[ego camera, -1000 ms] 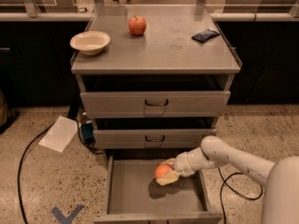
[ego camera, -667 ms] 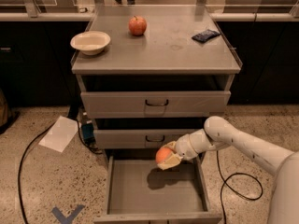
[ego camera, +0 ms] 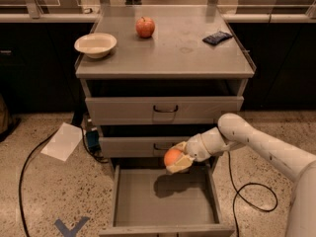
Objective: Pick orange from bottom drawer and place on counter
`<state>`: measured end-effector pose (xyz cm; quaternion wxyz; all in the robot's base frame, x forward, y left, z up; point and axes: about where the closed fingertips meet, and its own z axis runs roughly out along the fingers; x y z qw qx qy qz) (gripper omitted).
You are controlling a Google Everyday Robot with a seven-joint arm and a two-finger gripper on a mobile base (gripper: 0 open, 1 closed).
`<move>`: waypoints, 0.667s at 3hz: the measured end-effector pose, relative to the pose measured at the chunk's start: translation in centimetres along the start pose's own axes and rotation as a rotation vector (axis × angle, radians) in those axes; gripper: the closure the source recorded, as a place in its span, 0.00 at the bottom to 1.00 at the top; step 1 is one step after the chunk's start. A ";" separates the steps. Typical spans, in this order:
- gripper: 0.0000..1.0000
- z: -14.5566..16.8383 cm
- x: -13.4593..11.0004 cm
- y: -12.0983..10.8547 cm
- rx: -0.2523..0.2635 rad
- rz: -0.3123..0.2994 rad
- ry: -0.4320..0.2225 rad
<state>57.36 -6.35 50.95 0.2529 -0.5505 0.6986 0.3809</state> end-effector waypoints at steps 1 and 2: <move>1.00 -5.7 -6.8 1.0 -0.008 -0.054 -0.041; 1.00 -12.4 -13.5 1.6 -0.007 -0.118 -0.084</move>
Offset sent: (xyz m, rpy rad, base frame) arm 0.0533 -0.0484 0.3030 0.1473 -0.1839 0.0759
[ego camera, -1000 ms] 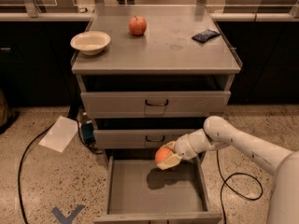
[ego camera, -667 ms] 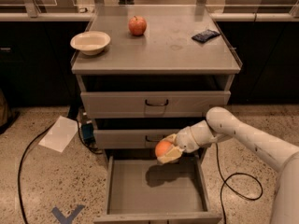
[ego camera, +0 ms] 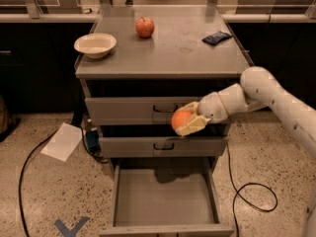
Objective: Pick orange from bottom drawer and place on counter
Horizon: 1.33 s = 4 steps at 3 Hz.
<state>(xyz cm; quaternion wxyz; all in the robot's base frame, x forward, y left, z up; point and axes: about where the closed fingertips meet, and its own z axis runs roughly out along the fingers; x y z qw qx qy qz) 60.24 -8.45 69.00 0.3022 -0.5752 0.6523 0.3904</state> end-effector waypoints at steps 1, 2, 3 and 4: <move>1.00 -4.8 -5.8 0.5 -0.007 -0.066 -0.030; 1.00 -8.2 -10.7 0.8 -0.007 -0.135 -0.049; 1.00 -8.2 -10.7 0.8 -0.007 -0.135 -0.049; 1.00 -9.6 -12.6 -0.1 0.013 -0.169 -0.085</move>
Offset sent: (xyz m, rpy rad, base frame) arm 0.0143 -0.0257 0.2005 0.0720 -0.1653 0.1046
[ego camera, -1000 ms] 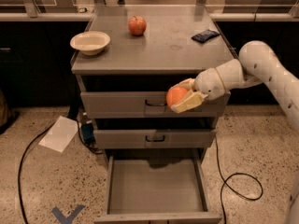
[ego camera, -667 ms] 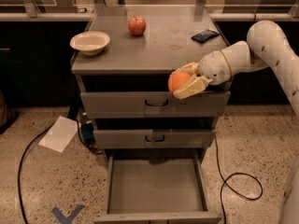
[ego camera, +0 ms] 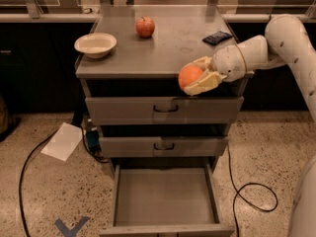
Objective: Pick orange from bottom drawer and place on counter
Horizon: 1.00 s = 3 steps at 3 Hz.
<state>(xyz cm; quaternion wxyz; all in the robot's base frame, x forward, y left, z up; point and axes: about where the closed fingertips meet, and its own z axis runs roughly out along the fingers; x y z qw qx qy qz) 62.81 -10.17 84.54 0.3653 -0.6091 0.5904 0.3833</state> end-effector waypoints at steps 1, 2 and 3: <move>1.00 -1.1 -2.7 -1.9 -0.004 -0.035 -0.061; 1.00 -1.7 -5.2 -4.4 0.007 -0.069 -0.098; 1.00 -0.9 -7.1 -8.2 0.077 -0.090 -0.097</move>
Offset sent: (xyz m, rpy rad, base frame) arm 0.1018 -0.0238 0.1307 0.1453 -0.1837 0.0117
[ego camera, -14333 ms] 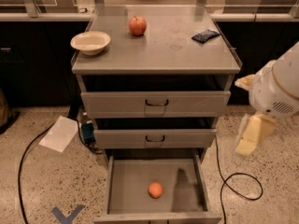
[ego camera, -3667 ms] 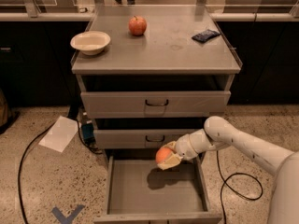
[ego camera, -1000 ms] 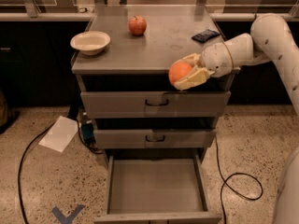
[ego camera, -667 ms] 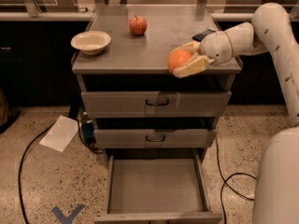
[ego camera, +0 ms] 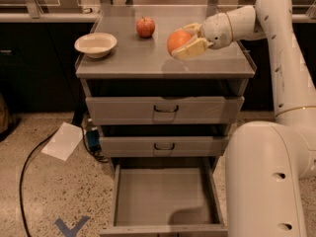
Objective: Pick orange from bottom drawer and place on counter
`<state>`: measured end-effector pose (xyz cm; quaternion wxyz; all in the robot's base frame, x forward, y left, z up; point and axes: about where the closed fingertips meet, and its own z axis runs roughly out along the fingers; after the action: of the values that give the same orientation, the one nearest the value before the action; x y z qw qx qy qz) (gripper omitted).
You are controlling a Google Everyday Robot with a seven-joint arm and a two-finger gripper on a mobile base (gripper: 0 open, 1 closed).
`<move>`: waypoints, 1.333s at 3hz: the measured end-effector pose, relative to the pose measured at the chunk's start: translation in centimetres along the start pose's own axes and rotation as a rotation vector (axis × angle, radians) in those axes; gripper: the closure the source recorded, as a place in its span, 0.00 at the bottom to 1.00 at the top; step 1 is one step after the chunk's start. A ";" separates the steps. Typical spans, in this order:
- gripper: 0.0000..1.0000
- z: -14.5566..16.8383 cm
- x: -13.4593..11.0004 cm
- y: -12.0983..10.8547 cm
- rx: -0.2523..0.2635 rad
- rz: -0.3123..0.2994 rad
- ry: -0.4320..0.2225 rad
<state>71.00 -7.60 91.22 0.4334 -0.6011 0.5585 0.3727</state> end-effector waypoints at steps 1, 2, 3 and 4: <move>1.00 1.9 -0.5 -4.0 0.101 0.026 0.057; 1.00 3.7 0.4 -6.7 0.170 0.073 0.136; 1.00 4.2 2.6 -8.3 0.217 0.138 0.178; 1.00 4.6 5.9 -8.9 0.227 0.229 0.184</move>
Offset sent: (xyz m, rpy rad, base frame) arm 0.1365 0.0264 -0.0037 -0.2104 0.0349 -0.3030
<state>80.55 -5.32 85.06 0.4000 -0.5124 0.6991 0.2978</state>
